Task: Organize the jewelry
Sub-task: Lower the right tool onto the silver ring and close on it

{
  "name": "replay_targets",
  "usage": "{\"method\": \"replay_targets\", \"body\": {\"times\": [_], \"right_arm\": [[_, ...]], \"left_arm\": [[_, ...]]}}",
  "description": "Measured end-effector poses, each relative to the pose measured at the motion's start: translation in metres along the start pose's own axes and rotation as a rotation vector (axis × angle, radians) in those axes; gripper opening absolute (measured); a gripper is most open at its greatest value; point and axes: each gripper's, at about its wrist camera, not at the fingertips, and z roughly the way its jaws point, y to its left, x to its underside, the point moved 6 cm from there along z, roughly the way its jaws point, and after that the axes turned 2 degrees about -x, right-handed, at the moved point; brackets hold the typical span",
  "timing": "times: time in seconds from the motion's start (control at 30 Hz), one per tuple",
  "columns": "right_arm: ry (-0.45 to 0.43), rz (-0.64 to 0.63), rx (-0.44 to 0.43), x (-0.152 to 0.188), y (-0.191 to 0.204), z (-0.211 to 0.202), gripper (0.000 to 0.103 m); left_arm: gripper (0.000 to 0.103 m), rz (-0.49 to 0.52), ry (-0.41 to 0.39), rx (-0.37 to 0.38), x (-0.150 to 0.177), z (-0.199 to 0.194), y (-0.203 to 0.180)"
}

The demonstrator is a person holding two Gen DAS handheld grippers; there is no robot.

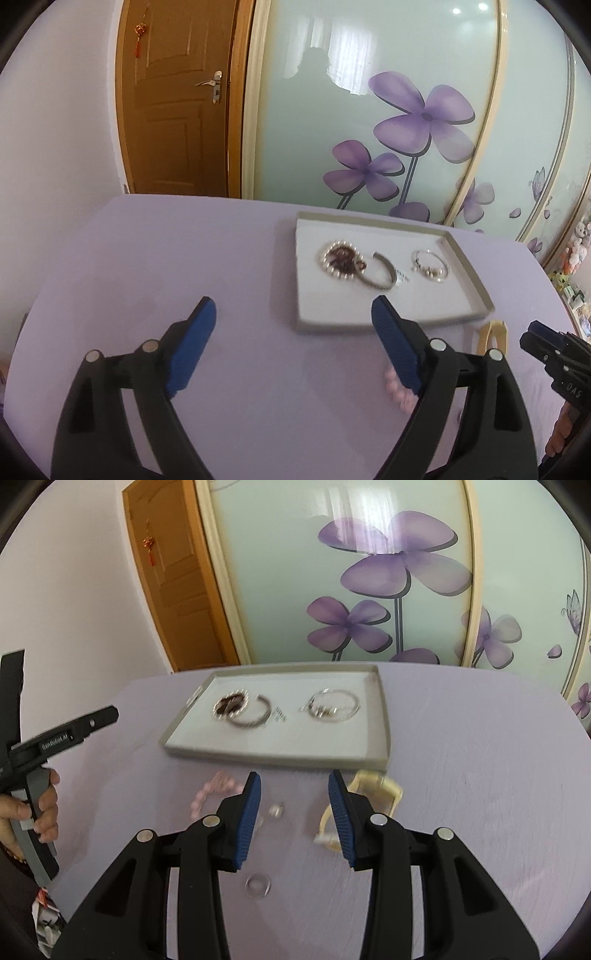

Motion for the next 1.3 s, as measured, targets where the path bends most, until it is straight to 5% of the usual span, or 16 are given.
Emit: {"method": "replay_targets", "body": {"times": [0.5,1.3], "right_arm": [[0.167,-0.055,0.023,0.081,0.028,0.025,0.046],[0.174,-0.119,0.059,0.086,0.037,0.042,0.038]], "left_arm": [[0.094,0.021,-0.006,0.0,0.026,-0.032,0.001],[0.094,0.009,0.031,-0.009,0.034,-0.02,0.009]]}}
